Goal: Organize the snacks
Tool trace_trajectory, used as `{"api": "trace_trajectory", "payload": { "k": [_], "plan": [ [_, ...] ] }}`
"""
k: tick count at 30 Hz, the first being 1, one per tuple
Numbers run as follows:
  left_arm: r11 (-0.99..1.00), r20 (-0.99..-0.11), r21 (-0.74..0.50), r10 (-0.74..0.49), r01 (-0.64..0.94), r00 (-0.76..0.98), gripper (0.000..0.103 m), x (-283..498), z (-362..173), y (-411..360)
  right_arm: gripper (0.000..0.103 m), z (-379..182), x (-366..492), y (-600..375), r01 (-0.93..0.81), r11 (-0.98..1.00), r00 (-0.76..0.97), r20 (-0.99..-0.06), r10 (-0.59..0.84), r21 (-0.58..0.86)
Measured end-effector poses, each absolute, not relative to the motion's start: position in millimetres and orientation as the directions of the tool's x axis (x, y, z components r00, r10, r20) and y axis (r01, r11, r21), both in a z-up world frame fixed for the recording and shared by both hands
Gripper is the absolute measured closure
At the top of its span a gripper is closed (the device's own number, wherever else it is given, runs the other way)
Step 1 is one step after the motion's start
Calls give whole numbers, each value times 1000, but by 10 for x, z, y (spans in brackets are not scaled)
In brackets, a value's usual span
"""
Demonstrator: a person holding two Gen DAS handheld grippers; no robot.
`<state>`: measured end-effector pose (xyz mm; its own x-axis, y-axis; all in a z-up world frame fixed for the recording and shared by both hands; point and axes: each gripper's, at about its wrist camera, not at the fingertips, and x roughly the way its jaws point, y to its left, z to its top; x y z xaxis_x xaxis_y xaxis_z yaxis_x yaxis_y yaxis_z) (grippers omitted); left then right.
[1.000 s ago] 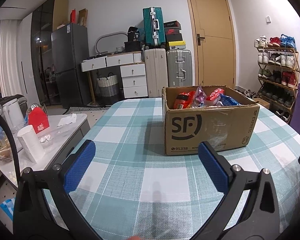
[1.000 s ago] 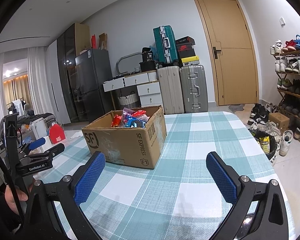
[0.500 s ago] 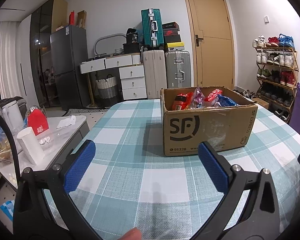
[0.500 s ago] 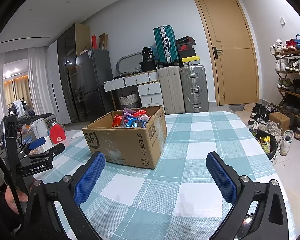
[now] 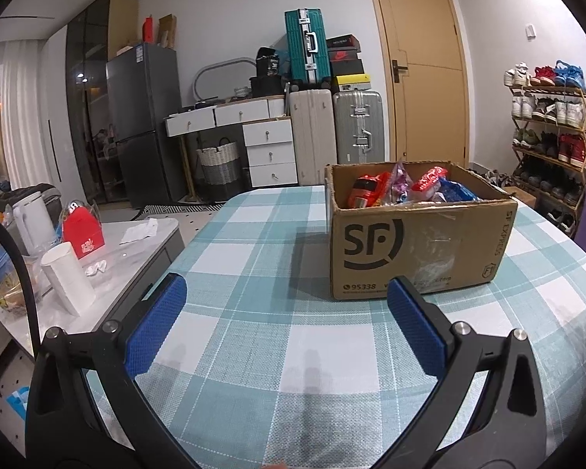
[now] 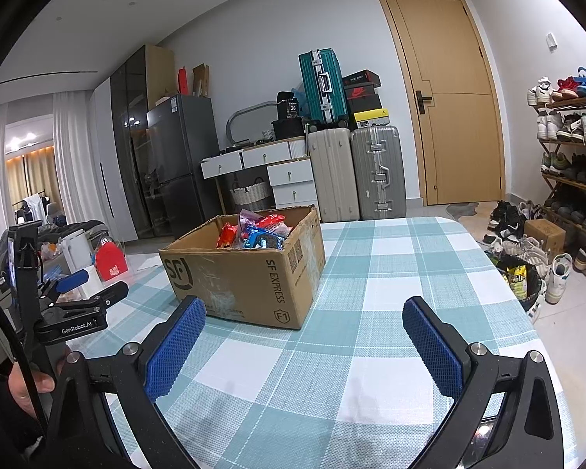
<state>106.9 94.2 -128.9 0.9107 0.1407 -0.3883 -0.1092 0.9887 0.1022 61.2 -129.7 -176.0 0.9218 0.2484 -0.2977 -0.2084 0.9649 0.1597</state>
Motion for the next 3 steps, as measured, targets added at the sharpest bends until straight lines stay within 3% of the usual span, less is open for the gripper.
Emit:
{"api": "trace_trajectory", "payload": {
  "k": [3],
  "plan": [
    [989, -400, 93, 144, -116, 905, 1, 1093, -1299, 973, 0, -1760, 612, -1298, -209, 965, 922, -298, 248, 160]
  ]
}}
